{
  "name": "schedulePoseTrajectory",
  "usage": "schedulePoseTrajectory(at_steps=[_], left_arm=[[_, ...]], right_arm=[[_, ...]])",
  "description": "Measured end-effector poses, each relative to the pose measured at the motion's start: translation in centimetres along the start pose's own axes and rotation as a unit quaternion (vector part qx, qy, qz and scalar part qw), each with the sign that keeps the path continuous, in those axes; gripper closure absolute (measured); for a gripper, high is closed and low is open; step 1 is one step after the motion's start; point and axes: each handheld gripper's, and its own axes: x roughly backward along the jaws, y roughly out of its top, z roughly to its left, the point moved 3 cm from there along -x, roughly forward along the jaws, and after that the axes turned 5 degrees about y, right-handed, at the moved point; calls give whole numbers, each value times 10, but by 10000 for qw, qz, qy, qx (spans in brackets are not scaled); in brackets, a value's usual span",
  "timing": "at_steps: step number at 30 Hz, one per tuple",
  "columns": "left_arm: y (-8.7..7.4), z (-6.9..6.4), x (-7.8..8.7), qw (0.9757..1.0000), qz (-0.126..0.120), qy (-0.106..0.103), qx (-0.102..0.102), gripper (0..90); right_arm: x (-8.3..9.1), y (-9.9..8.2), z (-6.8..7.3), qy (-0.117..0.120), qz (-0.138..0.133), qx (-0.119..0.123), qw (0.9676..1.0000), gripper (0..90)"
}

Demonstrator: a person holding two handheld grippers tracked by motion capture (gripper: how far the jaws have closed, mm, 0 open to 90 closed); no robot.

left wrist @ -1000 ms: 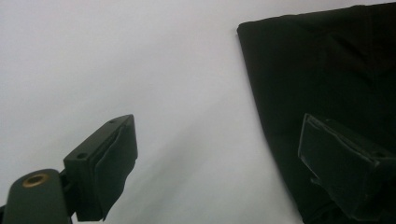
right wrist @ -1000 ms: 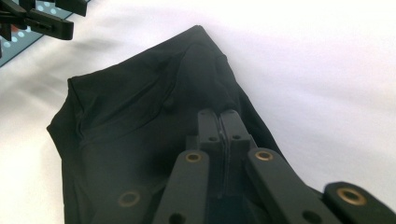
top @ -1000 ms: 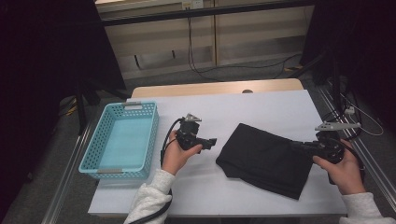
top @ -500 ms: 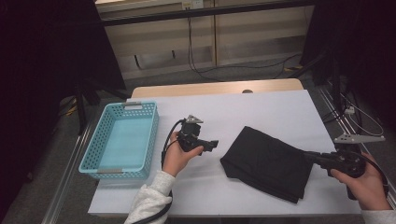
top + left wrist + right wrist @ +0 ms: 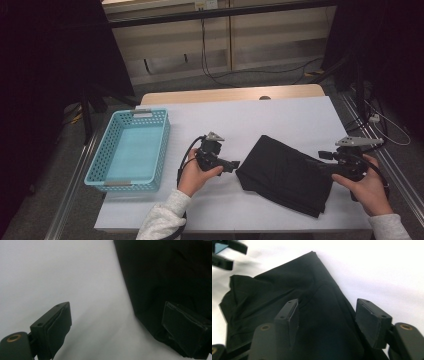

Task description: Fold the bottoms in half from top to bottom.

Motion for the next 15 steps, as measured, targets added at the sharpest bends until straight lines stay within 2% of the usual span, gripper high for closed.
schedulePoseTrajectory(at_steps=[5, 6, 12, 14, 15], left_arm=[[-9, -4, -1, 10000, 64, 0, 51, 102], [-11, -5, -1, 9999, 112, -62, 25, 122], [-19, -12, -3, 9998, 152, -50, 83, 189], [-21, -13, -3, 9997, 160, -108, 136, 201], [-22, -15, -3, 9997, 178, -102, 104, 217]], right_arm=[[-9, 4, -2, -61, -72, 8, 10000, 307], [-10, 5, -2, -59, -72, -1, 10000, 298], [-16, 9, -2, -58, -143, -26, 9999, 284], [-17, 10, -1, -57, -159, -26, 9999, 283], [-17, 11, -1, -53, -171, -13, 9998, 283]])
